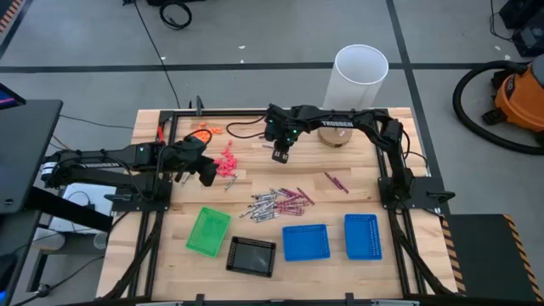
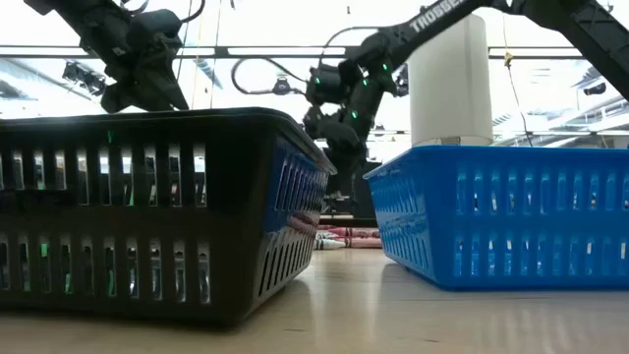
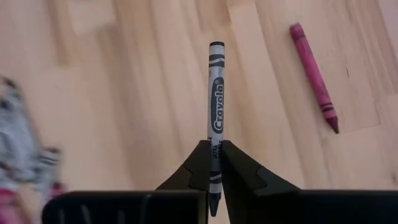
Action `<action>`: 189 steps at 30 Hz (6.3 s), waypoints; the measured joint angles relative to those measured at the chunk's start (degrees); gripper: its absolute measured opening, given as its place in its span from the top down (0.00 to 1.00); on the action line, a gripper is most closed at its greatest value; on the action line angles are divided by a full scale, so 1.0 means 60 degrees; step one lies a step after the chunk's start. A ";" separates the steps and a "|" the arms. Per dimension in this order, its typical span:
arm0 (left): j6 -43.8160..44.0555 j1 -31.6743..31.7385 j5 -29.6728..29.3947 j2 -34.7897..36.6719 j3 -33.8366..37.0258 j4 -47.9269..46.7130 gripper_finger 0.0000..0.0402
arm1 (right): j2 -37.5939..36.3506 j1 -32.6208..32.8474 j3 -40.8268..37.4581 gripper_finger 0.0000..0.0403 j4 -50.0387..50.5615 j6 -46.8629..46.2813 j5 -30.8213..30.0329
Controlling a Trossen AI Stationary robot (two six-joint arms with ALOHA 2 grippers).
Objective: Sort crayons
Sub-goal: Put the black crayons into the left blue basket, then put the red crayon into the right blue basket
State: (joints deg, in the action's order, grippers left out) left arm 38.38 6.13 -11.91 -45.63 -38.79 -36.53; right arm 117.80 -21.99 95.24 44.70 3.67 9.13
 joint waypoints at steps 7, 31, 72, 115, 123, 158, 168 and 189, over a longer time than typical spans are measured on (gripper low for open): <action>0.0016 0.0000 0.0781 -0.0011 0.0000 -0.0373 0.61 | -0.0051 0.0883 0.1454 0.92 0.1879 -0.2393 0.0504; 0.0133 0.0000 0.0424 -0.0011 0.0000 -0.0737 0.61 | -0.0739 0.5349 0.1048 0.92 0.3624 -0.7330 -0.0828; -0.0348 0.0004 0.0646 -0.0028 0.0000 -0.0837 0.61 | -0.1386 0.6428 -0.1244 0.68 0.1734 -0.5002 0.0302; -0.0603 0.0004 -0.0334 -0.0025 0.0000 -0.0591 0.61 | -0.3816 0.2872 -0.4002 0.68 0.1713 -0.3411 -0.1337; -0.0582 0.0004 -0.0334 -0.0025 0.0000 -0.0591 0.61 | -0.5128 0.2852 -0.5757 0.68 0.1213 -0.5048 -0.2041; -0.0505 0.0011 -0.0334 -0.0025 0.0000 -0.0584 0.61 | -0.5861 0.1517 -0.9296 0.63 -0.2137 -0.5568 -0.2473; -0.0430 0.0011 -0.0331 -0.0022 0.0000 -0.0584 0.61 | -0.5088 0.1197 -0.9405 0.64 -0.2603 -0.5147 -0.1895; -0.0519 0.0011 -0.0331 -0.0022 0.0000 -0.0588 0.61 | -0.5599 0.1142 -0.9486 0.95 -0.2888 -0.5590 -0.1293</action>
State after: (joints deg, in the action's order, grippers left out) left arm 35.27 6.20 -13.89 -45.76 -38.79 -40.05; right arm 84.21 -15.14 38.33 27.37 -29.87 1.37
